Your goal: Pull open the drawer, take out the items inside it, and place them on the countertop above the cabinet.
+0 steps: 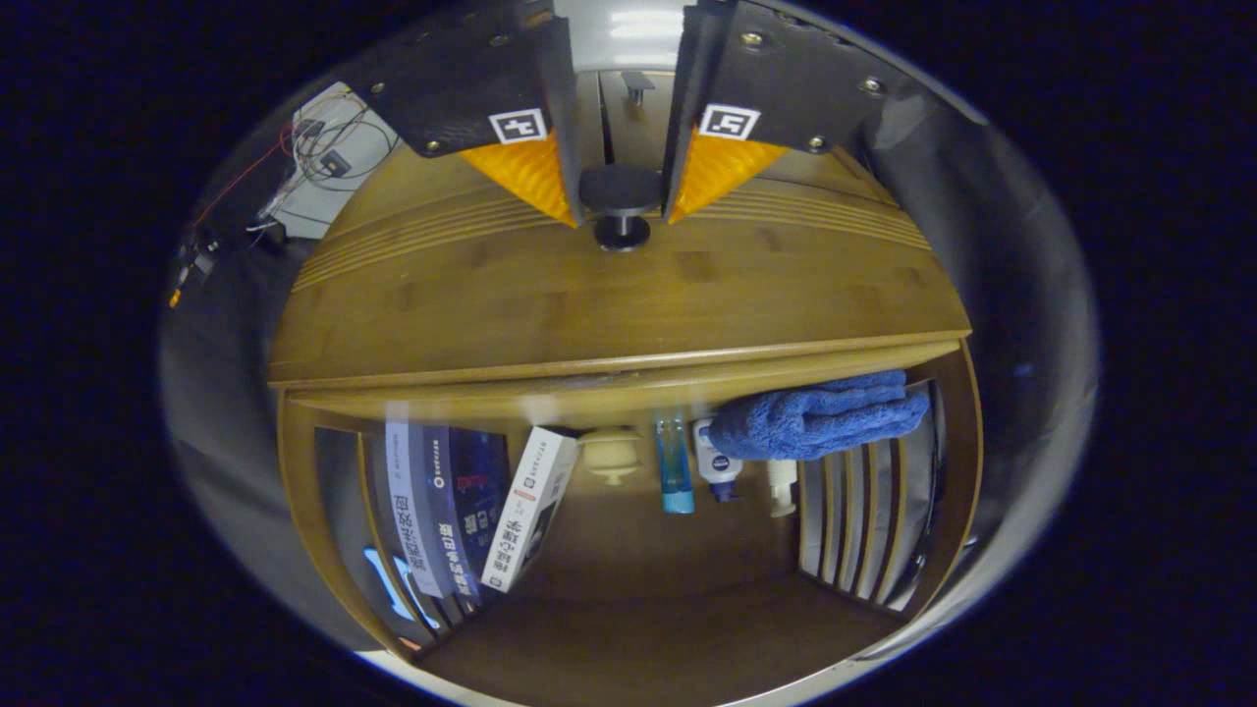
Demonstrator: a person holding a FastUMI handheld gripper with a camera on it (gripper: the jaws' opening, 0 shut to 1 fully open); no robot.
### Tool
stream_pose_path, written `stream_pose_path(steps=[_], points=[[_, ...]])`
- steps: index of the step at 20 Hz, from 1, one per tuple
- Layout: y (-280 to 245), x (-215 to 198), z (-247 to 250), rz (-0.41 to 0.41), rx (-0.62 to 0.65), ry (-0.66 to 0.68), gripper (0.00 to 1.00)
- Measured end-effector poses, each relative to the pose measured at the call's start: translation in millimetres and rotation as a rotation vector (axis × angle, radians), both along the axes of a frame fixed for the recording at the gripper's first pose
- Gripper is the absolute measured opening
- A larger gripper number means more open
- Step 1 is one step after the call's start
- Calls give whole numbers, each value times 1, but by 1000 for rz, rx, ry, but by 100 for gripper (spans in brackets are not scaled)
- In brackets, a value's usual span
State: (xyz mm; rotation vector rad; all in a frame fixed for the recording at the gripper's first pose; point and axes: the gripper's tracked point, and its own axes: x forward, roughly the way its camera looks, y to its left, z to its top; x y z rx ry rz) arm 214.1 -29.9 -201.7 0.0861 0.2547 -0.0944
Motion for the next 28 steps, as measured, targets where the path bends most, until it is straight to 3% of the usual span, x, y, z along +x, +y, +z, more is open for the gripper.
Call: stream_pose_path(steps=[2,27,28], points=[[-1,-1,-2,-7,-47,28,37],[7,-115,-12,-33,-55,65,37],[25,-119,-9,64,-33,46,37]])
